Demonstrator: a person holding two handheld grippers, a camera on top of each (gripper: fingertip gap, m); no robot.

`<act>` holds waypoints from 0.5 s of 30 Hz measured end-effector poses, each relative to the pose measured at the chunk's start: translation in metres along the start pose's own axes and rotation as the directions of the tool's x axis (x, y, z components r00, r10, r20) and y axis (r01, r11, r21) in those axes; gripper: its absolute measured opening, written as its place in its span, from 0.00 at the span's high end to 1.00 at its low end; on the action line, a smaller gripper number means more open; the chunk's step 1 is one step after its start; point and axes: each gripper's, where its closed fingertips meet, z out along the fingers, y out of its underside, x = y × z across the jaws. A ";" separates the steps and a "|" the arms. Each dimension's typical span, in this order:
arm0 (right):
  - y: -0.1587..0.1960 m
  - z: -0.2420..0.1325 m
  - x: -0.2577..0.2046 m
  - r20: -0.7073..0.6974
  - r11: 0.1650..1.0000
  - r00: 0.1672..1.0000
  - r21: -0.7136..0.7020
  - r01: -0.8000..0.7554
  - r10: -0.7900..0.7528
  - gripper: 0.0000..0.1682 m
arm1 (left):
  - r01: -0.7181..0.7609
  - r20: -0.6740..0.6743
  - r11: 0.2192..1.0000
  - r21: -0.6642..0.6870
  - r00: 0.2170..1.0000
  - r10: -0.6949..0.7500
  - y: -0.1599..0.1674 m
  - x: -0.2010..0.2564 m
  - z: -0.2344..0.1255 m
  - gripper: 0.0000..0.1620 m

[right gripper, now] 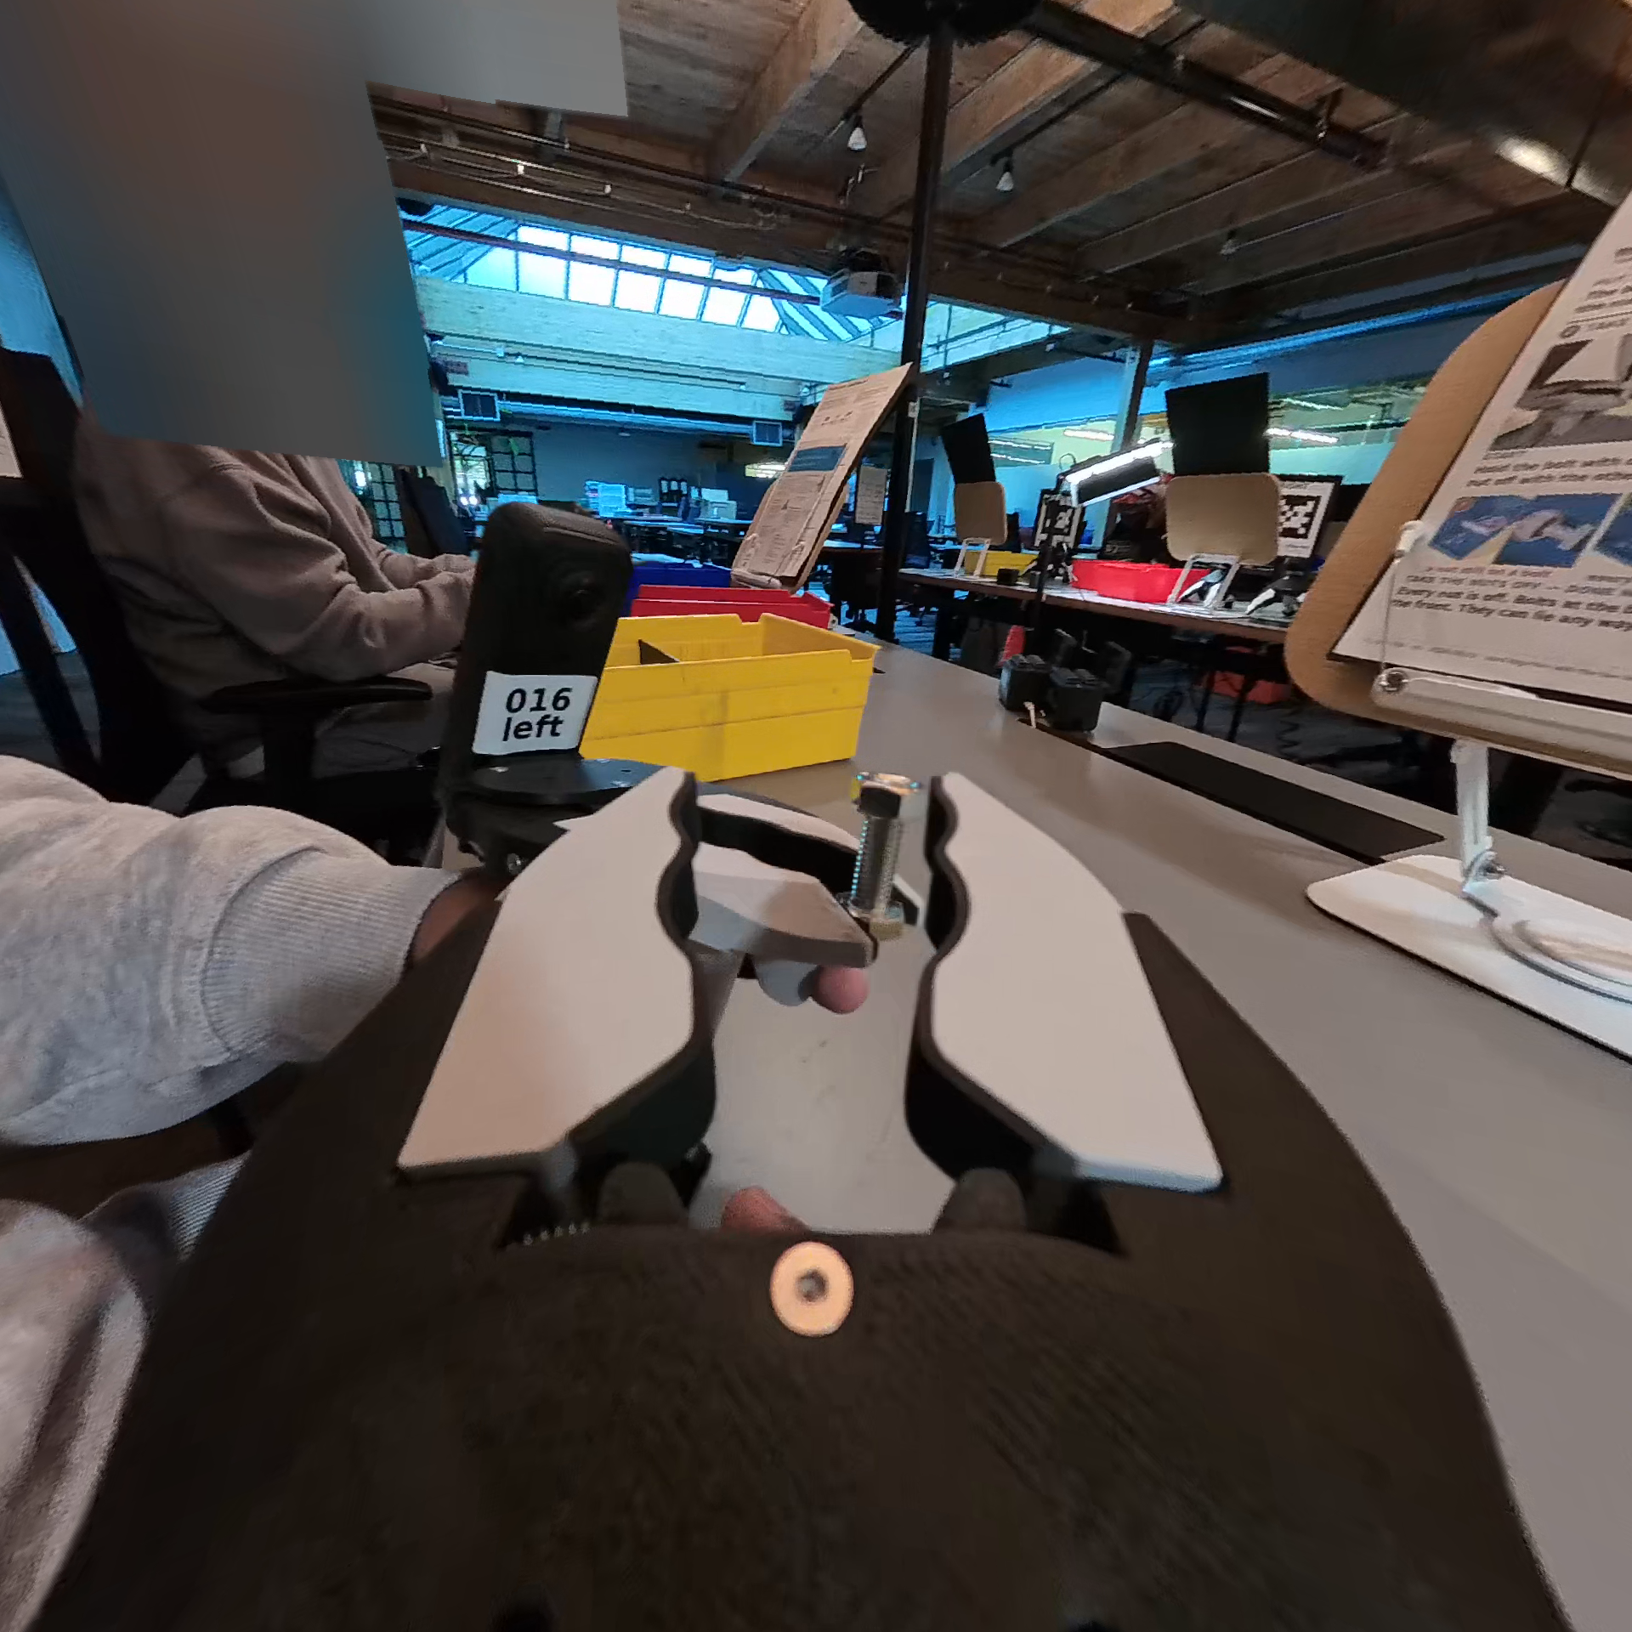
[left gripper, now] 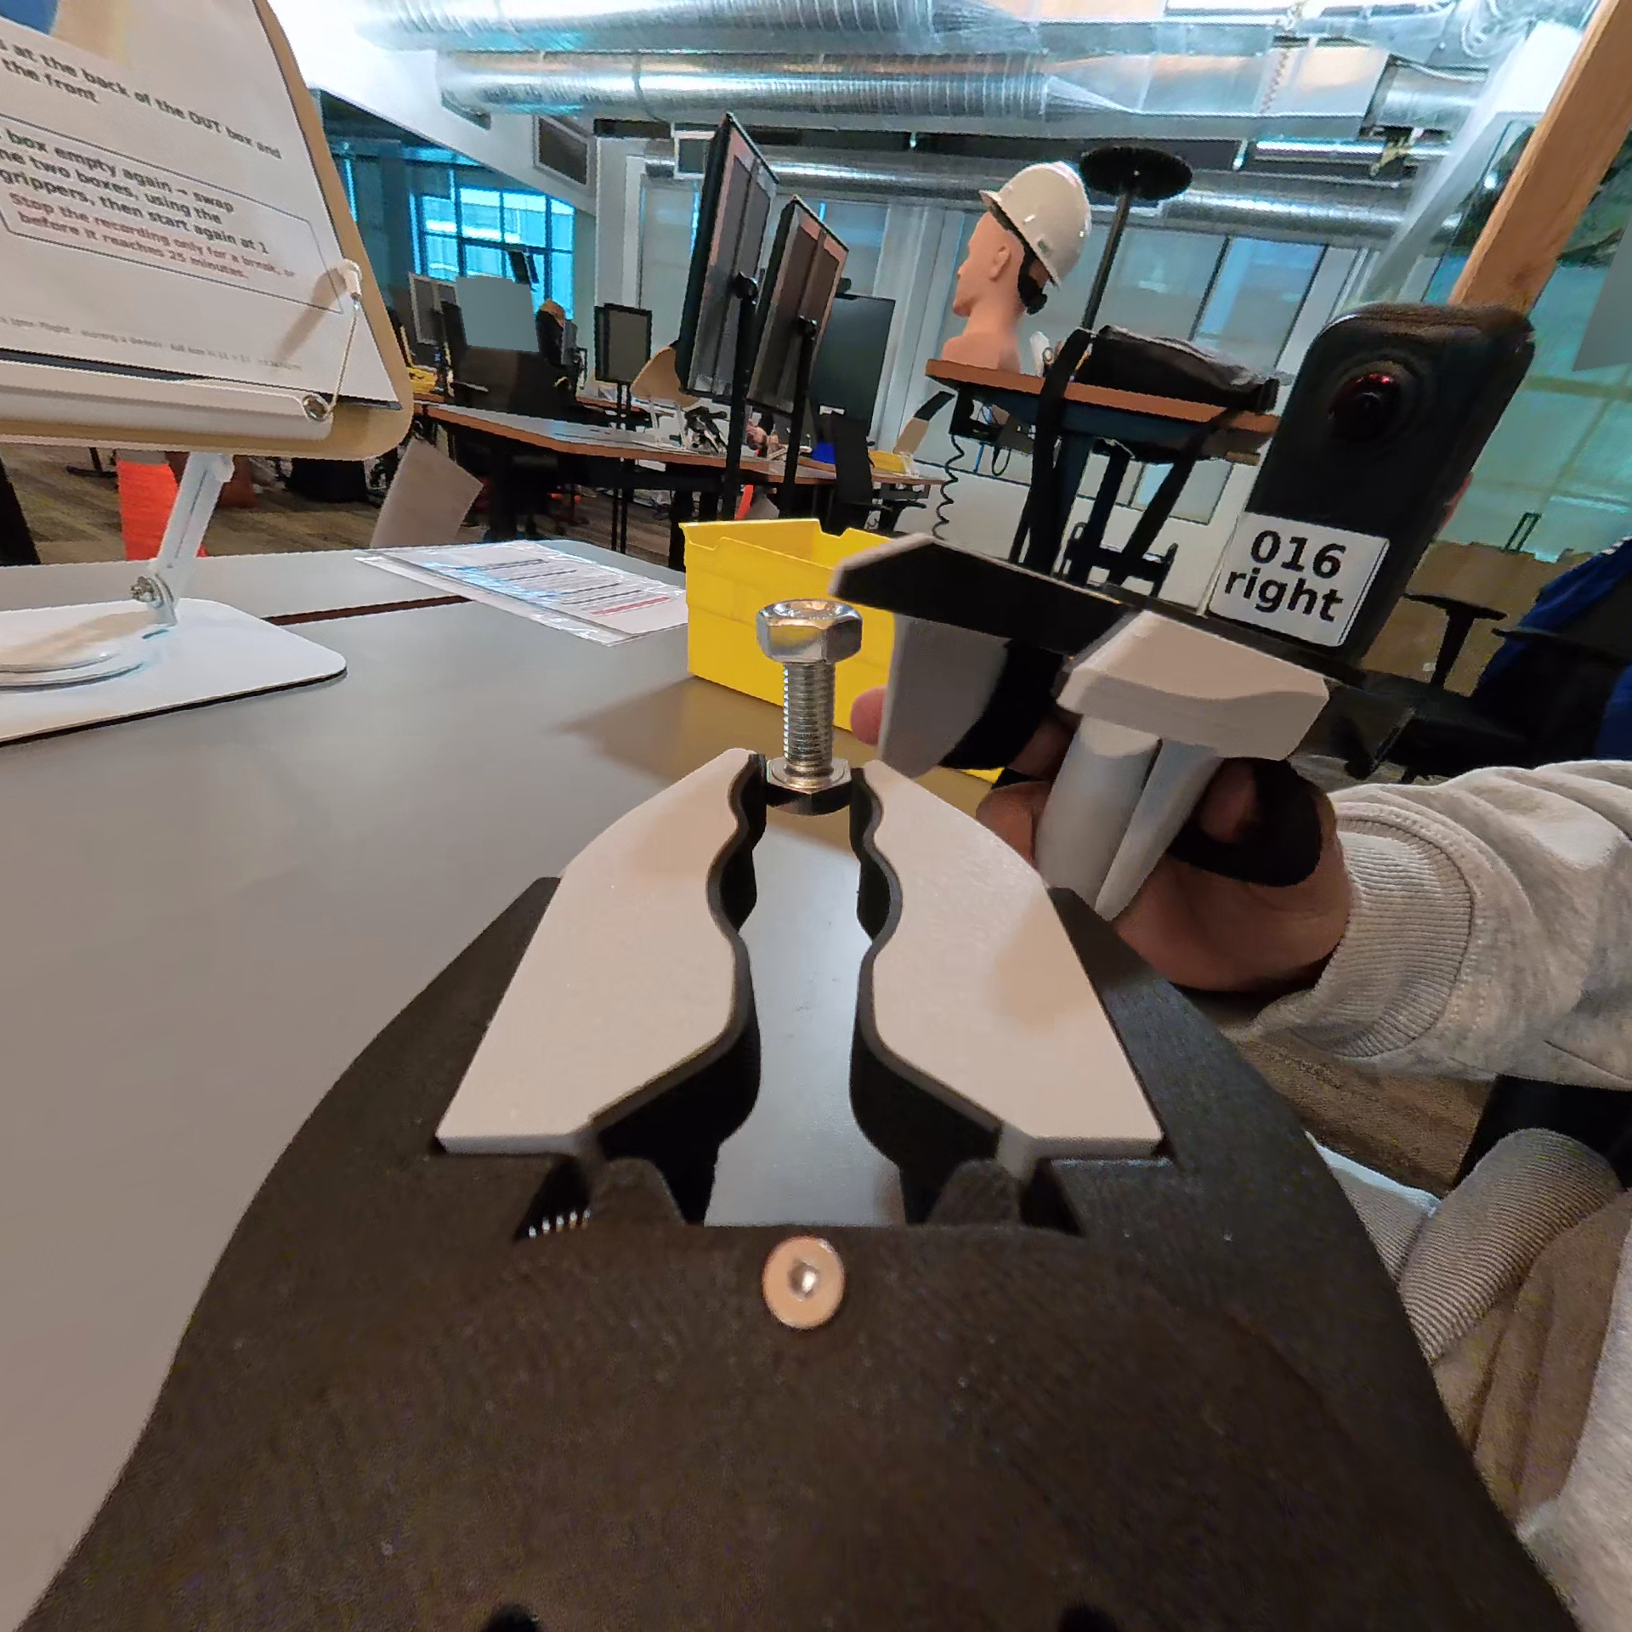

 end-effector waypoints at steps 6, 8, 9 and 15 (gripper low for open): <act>0.005 0.004 -0.008 0.032 0.999 0.999 -0.031 0.016 -0.015 0.71 | 0.005 0.004 1.000 0.005 1.000 -0.005 -0.001 -0.001 -0.001 0.88; 0.004 0.002 -0.011 0.035 0.999 0.999 -0.036 0.041 -0.040 0.77 | 0.000 0.015 1.000 0.008 1.000 0.000 -0.001 -0.003 -0.001 0.88; 0.002 0.002 -0.009 0.021 0.998 0.998 -0.031 0.055 -0.054 0.77 | -0.004 0.015 1.000 0.011 1.000 0.004 -0.002 -0.003 -0.001 0.88; 0.001 0.000 -0.001 -0.031 0.999 0.999 -0.005 0.038 -0.038 0.62 | -0.008 0.007 1.000 0.007 1.000 0.008 -0.001 0.002 0.001 0.88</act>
